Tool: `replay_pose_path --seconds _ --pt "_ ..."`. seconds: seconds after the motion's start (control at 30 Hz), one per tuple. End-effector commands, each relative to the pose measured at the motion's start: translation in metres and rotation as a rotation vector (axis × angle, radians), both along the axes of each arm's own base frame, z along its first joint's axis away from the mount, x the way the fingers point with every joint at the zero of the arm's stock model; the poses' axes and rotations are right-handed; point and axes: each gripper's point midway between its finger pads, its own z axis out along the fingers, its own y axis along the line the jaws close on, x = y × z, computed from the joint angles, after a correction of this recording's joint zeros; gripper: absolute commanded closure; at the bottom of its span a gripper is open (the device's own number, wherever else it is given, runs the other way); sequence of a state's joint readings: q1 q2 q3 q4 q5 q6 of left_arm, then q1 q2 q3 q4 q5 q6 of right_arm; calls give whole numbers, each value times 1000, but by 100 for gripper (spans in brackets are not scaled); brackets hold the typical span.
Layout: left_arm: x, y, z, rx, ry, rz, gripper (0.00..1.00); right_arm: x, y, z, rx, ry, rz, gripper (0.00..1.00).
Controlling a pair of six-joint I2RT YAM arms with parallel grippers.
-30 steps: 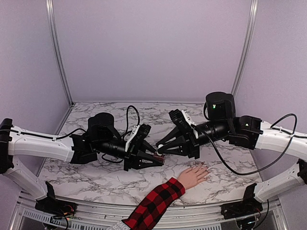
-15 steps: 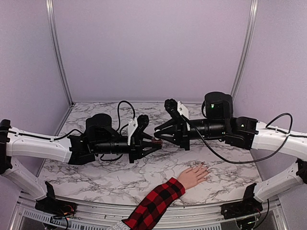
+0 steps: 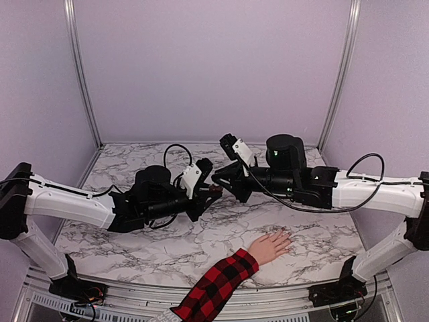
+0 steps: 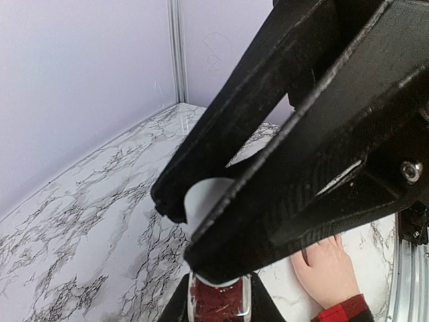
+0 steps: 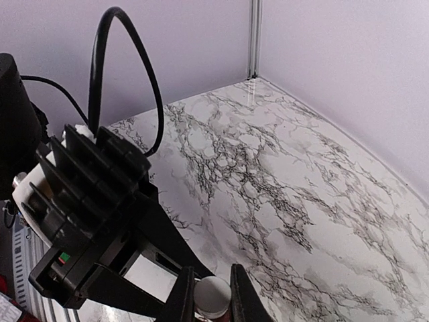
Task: Paint the nails
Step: Screw the nail polish bottle cap onto the nail polish bottle.
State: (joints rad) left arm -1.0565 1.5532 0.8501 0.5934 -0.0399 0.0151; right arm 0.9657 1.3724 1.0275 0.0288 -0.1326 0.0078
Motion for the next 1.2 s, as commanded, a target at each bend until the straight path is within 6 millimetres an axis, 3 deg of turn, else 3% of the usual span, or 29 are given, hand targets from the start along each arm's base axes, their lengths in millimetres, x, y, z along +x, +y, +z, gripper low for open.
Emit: replay_pose_path --seconds 0.0,0.13,0.23,0.37,0.5,0.87,1.17 --pt "16 -2 62 -173 -98 72 100 12 -9 -24 -48 65 -89 93" --pt "12 1 63 -176 -98 52 100 11 -14 -16 -31 54 -91 80" --pt "1 -2 63 -181 -89 -28 100 6 -16 5 20 7 -63 66" --pt "-25 -11 61 -185 -70 -194 100 -13 -20 21 62 -34 27 49" --pt "-51 -15 58 -180 -58 -350 100 -37 -26 34 74 -111 143 42" --pt "-133 -19 52 -168 58 -848 100 -128 -35 57 112 -168 622 46" --pt "-154 -19 57 -180 99 -954 100 -150 -30 56 107 -128 757 58"
